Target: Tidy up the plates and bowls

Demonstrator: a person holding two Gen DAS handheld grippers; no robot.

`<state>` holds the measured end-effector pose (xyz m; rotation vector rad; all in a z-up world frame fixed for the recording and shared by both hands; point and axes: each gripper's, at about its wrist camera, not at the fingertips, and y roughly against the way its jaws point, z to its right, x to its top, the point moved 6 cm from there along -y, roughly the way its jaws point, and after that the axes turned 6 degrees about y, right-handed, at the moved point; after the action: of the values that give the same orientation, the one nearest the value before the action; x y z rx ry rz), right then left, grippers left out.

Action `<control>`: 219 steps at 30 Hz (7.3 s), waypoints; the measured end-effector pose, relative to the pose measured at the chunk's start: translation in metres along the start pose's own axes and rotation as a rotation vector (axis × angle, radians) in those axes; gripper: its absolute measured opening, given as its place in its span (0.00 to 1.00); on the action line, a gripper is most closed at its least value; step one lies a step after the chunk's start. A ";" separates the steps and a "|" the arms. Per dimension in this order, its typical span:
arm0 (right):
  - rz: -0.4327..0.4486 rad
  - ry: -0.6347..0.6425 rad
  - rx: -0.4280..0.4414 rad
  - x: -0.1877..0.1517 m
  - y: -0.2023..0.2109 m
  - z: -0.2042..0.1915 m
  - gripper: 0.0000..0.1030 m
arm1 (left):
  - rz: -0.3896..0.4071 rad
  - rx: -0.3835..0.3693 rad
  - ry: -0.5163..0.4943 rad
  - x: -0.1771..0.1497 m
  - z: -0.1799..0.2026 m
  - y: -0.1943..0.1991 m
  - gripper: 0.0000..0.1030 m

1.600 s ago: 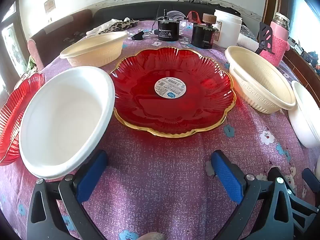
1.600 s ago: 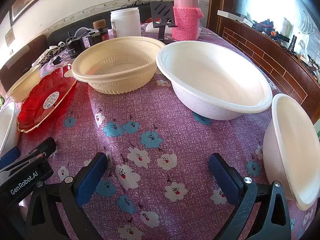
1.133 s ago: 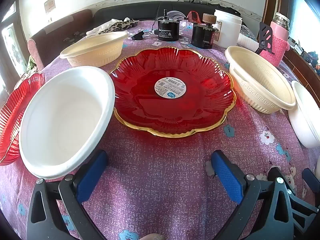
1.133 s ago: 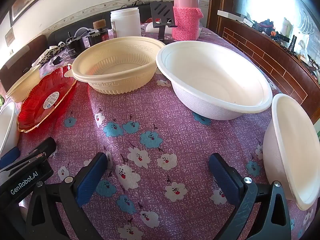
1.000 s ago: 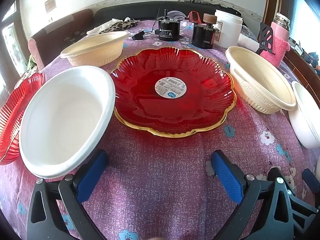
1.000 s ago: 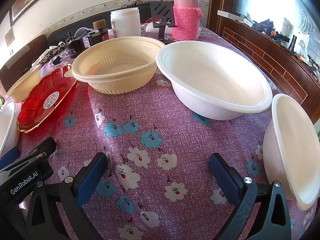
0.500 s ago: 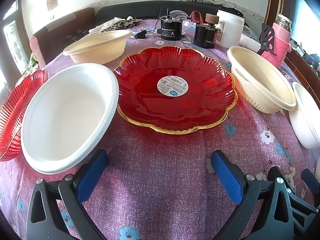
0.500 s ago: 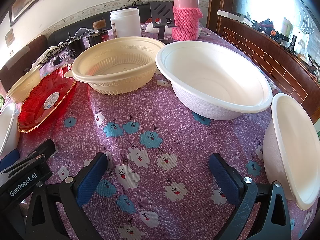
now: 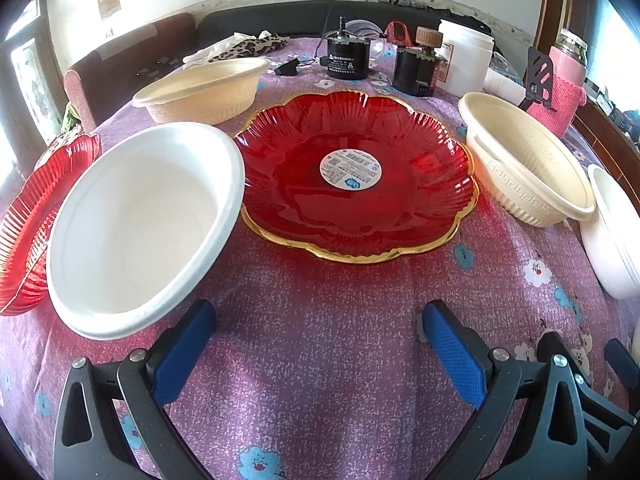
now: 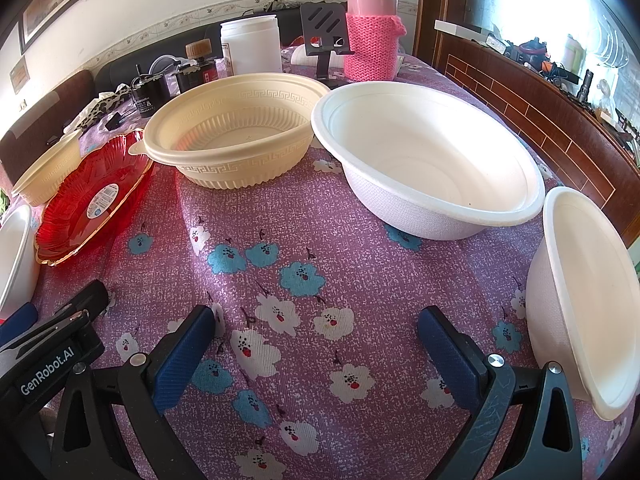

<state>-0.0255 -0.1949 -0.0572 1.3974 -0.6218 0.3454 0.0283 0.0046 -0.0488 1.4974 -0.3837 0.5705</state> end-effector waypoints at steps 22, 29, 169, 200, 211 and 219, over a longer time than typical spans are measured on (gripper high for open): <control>-0.081 0.035 0.042 -0.004 0.003 0.000 0.99 | -0.026 -0.033 -0.052 -0.034 -0.012 0.025 1.00; -0.070 0.044 0.042 -0.006 0.004 -0.001 0.99 | -0.043 -0.039 -0.065 -0.034 -0.011 0.025 1.00; -0.100 -0.170 0.463 -0.012 0.028 0.006 0.24 | -0.245 -0.332 -0.139 0.019 0.036 0.015 0.60; 0.056 -0.150 0.568 0.021 0.096 -0.039 0.22 | 0.003 -0.320 0.053 0.035 -0.054 0.115 0.24; 0.051 0.079 0.700 0.070 0.132 -0.226 0.23 | 0.145 -0.174 0.290 0.081 -0.231 0.138 0.24; 0.010 0.259 0.675 0.071 0.111 -0.350 0.23 | 0.088 -0.074 0.433 0.085 -0.328 0.083 0.24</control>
<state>0.0375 0.1559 0.0557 1.9467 -0.3009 0.7807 0.0148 0.3382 0.0503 1.2484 -0.1313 0.9178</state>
